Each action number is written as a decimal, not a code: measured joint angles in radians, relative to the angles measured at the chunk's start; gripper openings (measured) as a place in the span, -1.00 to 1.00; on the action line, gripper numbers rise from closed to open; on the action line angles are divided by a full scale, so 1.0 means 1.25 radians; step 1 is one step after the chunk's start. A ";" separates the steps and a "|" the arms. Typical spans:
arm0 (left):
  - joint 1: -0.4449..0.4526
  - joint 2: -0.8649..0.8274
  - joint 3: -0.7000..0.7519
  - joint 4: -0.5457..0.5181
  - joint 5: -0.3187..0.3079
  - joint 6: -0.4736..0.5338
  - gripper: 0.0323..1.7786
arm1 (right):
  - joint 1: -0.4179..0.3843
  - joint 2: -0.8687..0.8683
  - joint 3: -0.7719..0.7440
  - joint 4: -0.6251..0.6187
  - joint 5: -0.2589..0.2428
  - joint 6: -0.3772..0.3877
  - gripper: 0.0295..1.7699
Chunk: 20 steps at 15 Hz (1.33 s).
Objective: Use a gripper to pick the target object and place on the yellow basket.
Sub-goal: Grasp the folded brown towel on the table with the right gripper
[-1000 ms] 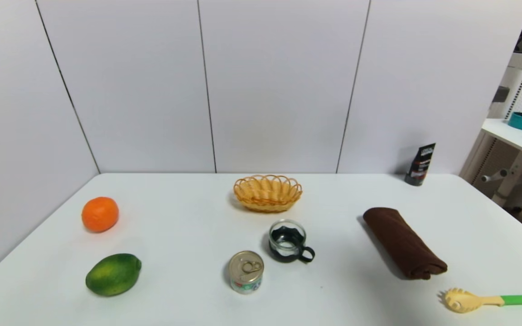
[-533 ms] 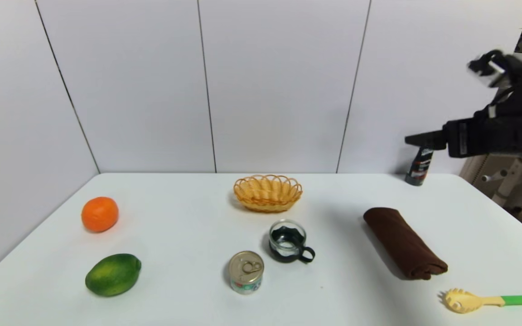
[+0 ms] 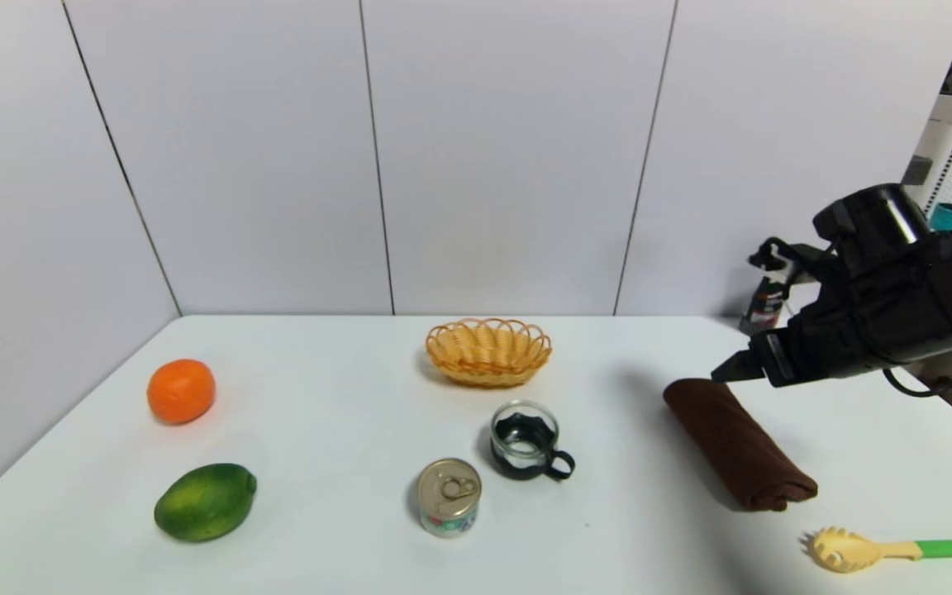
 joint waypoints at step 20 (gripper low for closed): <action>0.000 0.000 0.000 0.000 0.000 0.000 0.90 | 0.016 0.139 -0.009 0.069 0.028 -0.004 0.91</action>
